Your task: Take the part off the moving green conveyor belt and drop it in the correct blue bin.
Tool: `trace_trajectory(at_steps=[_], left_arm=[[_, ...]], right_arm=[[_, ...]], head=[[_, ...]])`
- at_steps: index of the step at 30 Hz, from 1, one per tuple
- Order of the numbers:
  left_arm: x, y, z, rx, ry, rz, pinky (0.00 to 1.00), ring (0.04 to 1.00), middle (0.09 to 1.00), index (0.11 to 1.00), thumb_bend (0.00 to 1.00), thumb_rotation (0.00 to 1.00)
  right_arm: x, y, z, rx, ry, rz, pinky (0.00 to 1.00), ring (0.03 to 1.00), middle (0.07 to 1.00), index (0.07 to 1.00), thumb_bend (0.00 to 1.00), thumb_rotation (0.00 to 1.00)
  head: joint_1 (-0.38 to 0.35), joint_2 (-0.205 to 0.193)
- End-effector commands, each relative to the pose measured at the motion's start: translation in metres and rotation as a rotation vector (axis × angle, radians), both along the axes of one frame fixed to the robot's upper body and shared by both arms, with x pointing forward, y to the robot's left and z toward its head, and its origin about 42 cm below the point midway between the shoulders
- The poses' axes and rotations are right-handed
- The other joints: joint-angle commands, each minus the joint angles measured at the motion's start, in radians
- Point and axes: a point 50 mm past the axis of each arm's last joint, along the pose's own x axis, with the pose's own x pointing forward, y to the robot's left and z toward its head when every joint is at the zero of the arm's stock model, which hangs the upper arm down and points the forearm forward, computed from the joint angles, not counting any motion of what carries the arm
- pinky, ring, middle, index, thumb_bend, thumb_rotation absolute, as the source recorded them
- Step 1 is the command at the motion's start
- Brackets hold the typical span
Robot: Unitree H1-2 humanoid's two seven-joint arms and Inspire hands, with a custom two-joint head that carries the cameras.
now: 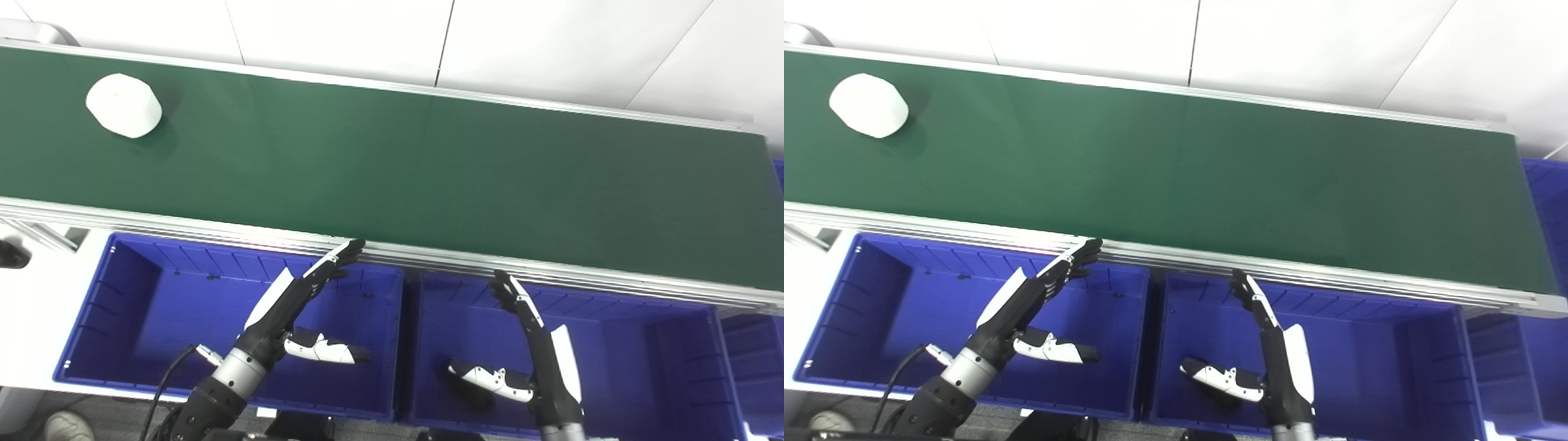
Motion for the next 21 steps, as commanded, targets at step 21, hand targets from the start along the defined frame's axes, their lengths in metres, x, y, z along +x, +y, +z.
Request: trace_trajectory(at_steps=[21], left_arm=[[0.0000, 0.0030, 0.0067, -0.003, -0.051, -0.018, 0.88, 0.930, 0.947, 0.931, 0.98, 0.38]], right_arm=[[-0.0012, 0.0019, 0.0050, 0.014, -0.050, 0.019, 0.84, 0.856, 0.874, 0.921, 0.89, 0.47]], head=[[-0.001, -0.014]])
